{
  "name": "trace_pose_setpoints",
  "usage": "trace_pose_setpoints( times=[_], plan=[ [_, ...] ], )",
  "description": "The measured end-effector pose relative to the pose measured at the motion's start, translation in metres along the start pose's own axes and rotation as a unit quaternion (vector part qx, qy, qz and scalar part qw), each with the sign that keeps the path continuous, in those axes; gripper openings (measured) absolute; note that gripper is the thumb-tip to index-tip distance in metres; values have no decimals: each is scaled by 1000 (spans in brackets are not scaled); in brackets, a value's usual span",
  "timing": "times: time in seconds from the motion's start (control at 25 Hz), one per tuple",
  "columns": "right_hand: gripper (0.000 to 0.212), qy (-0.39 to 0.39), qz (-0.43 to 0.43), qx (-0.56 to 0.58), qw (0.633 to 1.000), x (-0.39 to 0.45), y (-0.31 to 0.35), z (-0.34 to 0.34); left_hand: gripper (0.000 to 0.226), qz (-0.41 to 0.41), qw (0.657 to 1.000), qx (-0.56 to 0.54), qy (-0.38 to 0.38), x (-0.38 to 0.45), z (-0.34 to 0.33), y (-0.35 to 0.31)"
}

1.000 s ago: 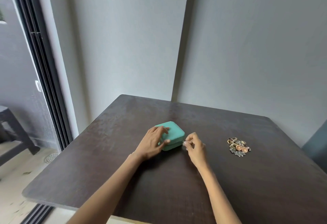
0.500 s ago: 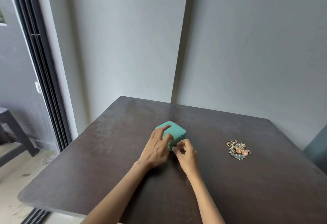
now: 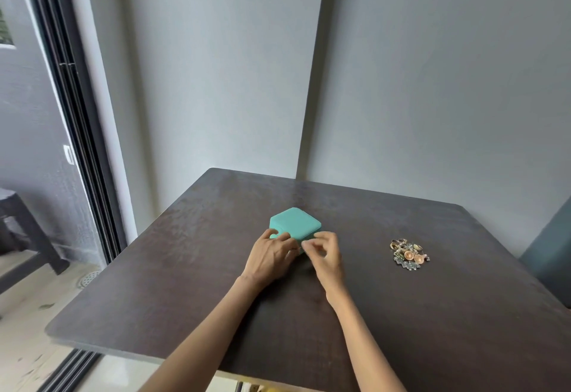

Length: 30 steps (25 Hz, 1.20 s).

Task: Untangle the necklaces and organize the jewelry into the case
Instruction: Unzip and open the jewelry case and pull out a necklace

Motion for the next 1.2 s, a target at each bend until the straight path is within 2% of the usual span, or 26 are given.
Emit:
trace_pose_setpoints(
  times=[0.08, 0.16, 0.24, 0.32, 0.4, 0.48, 0.64, 0.76, 0.88, 1.04, 1.2],
  plan=[
    [29, -59, -64, 48, 995, 10, -7, 5, 20, 44, 996, -80, 4, -2, 0, 3],
    [52, -81, -87, -95, 988, 23, -10, -7, 17, 88, 986, -143, 14, -5, -3, 7],
    [63, -85, -75, -215, 970, 31, -5, -24, 11, 169, 965, -198, 35, -10, -3, 17],
    [61, -67, -65, -208, 974, 41, -3, -35, 7, 252, 933, -255, 41, -17, -4, 34],
    [56, -37, -49, -191, 980, 55, -6, -32, 4, 282, 911, -293, 62, -20, -7, 45],
    [55, -3, -46, -184, 982, 65, -12, -28, 4, 301, 907, -284, 77, -23, -8, 60],
    [56, 25, -32, -139, 989, 68, -14, -29, 14, 395, 874, -281, 36, -29, -9, 110],
    [51, 41, -15, -104, 994, 70, -13, -29, 14, 390, 859, -328, 45, -21, -14, 129],
    [51, 65, 4, -71, 995, 72, -13, -35, 14, 339, 871, -347, 82, -4, -25, 139],
    [47, 148, 29, -70, 986, 71, -14, -50, 19, 338, 885, -295, 123, 14, -42, 159],
    [47, 151, 39, -89, 984, 76, -16, -51, 8, 350, 901, -216, 139, 19, -51, 154]
  ],
)
Point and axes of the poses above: each hand's wrist, its own x-axis towards the middle knuckle, its own z-axis out of the back of the hand, y = z × x, the point moved 7 cm from there along x, towards the middle knuckle, and after that the axes turned 4 degrees about -z, right-handed, at the moved point
